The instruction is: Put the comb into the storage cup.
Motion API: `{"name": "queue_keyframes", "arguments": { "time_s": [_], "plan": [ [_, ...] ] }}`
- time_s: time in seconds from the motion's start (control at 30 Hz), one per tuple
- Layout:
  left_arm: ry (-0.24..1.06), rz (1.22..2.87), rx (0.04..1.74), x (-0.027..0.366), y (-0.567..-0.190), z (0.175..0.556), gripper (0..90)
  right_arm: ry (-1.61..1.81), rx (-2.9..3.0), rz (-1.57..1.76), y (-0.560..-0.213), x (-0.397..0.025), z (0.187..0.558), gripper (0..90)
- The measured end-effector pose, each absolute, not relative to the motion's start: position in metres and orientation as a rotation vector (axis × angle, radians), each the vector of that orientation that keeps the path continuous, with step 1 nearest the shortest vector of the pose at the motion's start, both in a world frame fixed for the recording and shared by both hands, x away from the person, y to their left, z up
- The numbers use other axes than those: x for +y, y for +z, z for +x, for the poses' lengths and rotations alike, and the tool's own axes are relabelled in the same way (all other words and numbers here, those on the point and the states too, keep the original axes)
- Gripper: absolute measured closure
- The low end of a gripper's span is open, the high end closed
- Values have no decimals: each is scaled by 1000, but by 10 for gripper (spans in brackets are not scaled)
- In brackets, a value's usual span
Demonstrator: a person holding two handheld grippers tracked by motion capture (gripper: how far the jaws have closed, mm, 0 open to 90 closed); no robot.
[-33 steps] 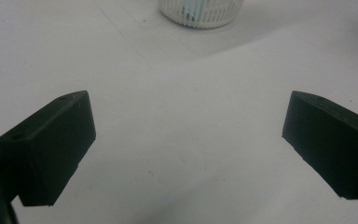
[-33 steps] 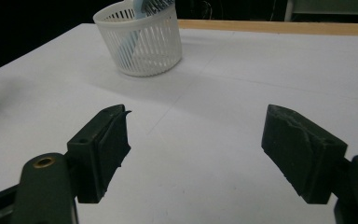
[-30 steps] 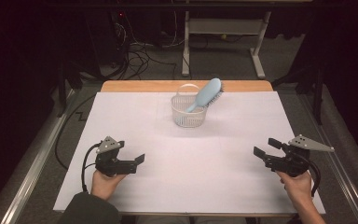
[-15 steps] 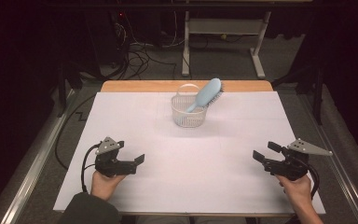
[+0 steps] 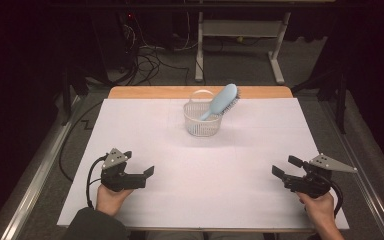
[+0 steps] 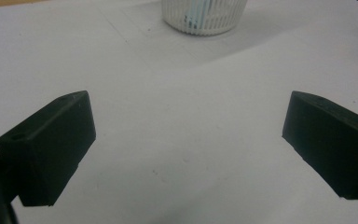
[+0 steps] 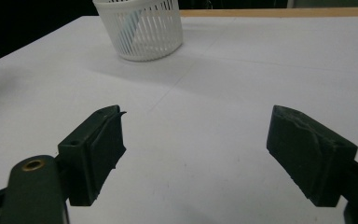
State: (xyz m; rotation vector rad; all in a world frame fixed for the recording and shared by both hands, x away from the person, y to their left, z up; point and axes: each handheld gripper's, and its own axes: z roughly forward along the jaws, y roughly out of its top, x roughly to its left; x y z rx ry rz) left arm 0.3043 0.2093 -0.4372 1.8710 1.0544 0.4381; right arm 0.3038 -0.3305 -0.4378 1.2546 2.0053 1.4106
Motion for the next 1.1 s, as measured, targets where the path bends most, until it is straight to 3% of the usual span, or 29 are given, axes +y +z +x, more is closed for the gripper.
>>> {"name": "queue_keyframes", "arguments": {
  "time_s": [1.1],
  "plan": [
    [499,1849,1117,219,-440,295,15,1398,1976,1227,-446,-342,284,187]
  ]
}}
